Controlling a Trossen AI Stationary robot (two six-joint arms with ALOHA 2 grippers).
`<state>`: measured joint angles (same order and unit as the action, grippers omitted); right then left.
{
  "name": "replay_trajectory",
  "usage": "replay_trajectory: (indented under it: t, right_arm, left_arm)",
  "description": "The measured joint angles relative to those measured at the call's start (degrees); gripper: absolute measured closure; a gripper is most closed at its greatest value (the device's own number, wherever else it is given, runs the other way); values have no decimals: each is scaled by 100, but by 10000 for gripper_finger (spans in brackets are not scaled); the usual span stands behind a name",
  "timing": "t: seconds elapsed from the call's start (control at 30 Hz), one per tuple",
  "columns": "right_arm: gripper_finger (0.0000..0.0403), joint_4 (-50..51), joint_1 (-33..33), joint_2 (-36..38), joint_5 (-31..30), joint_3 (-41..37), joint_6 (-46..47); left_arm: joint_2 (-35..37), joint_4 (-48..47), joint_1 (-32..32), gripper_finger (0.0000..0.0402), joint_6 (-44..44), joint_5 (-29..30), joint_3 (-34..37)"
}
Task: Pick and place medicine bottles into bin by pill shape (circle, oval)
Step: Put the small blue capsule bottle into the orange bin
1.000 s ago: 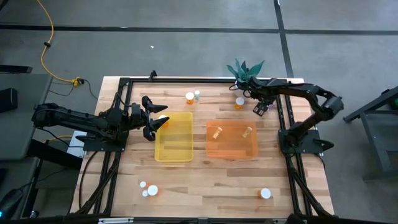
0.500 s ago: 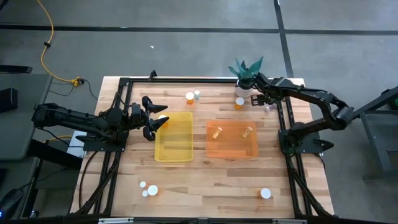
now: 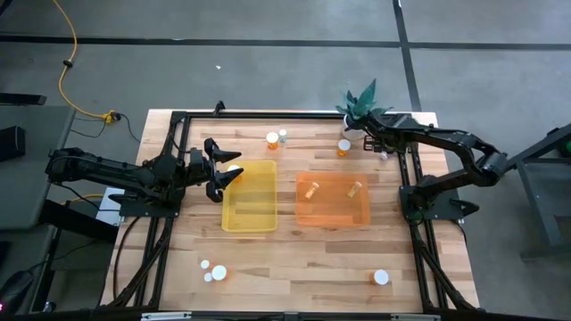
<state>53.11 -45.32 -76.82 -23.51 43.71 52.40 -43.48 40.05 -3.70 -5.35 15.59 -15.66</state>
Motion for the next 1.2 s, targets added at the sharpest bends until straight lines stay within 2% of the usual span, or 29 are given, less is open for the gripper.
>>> replay_trajectory:
  t: [0.2, 0.5, 1.2]
  right_arm:
    - [207, -297, -123, 0, -97, -465, 311]
    - [207, -907, -282, -2, -189, -523, 476]
    - [207, -769, -279, -4, -304, -523, 1669]
  left_arm:
    - [0, 1, 0, 160, 1, 0, 0]
    - [0, 3, 0, 160, 1, 0, -1]
    - [0, 5, 0, 160, 1, 0, -2]
